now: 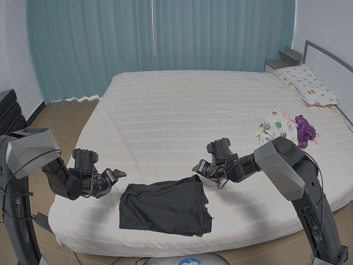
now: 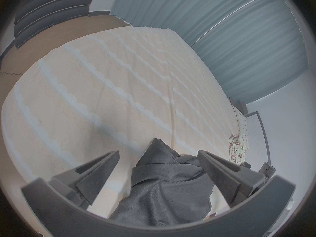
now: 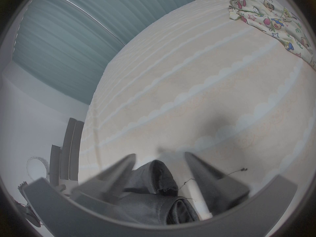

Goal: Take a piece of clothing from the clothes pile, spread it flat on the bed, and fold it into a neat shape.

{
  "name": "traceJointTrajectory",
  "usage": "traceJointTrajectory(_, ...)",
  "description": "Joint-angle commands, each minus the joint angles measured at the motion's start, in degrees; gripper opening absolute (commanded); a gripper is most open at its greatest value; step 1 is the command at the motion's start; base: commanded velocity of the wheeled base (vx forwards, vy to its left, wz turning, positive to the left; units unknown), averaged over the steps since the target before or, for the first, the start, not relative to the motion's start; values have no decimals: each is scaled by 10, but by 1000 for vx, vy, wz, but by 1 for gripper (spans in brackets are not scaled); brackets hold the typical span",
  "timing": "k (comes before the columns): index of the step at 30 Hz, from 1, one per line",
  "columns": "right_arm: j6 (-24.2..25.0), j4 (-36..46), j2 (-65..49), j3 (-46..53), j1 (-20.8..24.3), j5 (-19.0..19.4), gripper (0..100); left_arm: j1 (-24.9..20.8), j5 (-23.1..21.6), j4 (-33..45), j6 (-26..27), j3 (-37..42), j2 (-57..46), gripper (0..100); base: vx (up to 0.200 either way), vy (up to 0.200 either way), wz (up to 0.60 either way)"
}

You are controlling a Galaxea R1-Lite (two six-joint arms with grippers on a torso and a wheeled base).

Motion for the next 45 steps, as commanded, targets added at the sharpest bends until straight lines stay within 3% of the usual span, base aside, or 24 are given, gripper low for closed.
traceJointTrajectory(1,3,0,-4,-3,7,2,100,0,0,0,0,0,1,100,0,0,0)
traceJointTrajectory(12,5,21,-1,-25,10,51,100,0,0,-1,0,-2,2,100,0,0,0)
traceJointTrajectory(18,15,59,2,-45,10,52,100,0,0,-1,0,-4,2,100,0,0,0)
traceJointTrajectory(19,15,59,2,-45,10,52,0,0,0,-1,0,-4,2,100,0,0,0)
traceJointTrajectory(34,17,137,8,-85,10,52,0,1,0,-1,-1,-7,4,100,0,0,0)
traceJointTrajectory(45,16,128,20,-96,1,8,0,1,0,-1,-11,-8,4,100,0,0,0)
